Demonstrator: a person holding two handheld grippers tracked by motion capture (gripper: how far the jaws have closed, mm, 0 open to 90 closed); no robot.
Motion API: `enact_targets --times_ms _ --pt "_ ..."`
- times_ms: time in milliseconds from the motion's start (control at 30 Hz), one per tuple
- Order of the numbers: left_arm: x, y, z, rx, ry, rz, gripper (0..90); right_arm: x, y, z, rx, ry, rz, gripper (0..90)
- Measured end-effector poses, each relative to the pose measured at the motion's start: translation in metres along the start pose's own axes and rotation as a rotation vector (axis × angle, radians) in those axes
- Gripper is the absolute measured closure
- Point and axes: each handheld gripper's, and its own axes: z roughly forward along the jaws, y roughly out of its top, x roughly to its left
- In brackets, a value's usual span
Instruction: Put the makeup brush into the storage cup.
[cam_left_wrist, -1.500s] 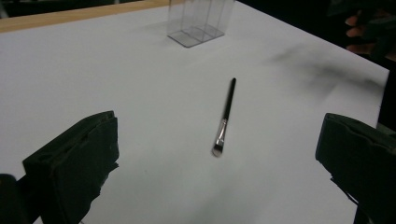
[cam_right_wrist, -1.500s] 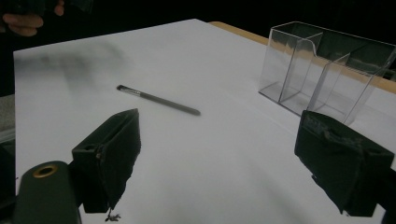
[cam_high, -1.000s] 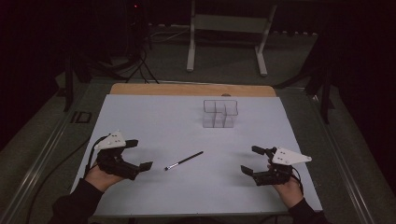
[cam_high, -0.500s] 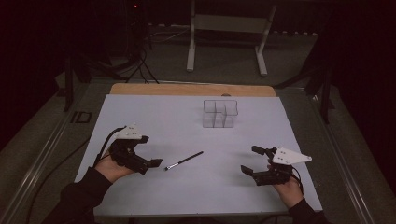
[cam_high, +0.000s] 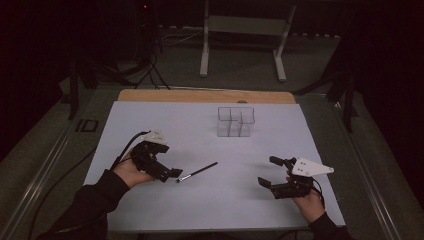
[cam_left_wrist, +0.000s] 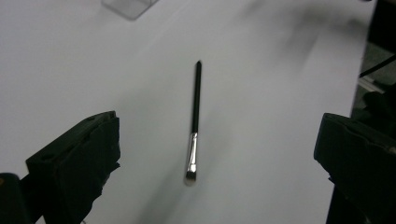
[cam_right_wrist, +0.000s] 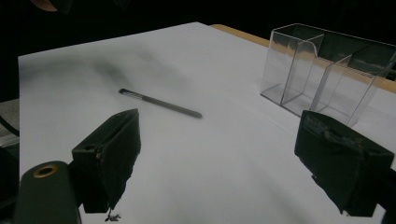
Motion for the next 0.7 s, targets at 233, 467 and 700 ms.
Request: enact_targets --times_ms 233,467,700 --pt "0.002 0.007 0.013 0.075 0.011 -0.007 2.1 0.0 0.0 0.0 0.001 0.002 0.004 14.6" --pt "0.004 0.013 0.023 0.124 0.004 -0.012 4.8 -0.001 0.0 0.0 0.002 0.003 0.004 14.6" --pt "0.001 0.018 0.032 0.19 0.004 -0.002 9.1 -0.001 0.0 0.0 0.001 0.003 0.007 14.6"
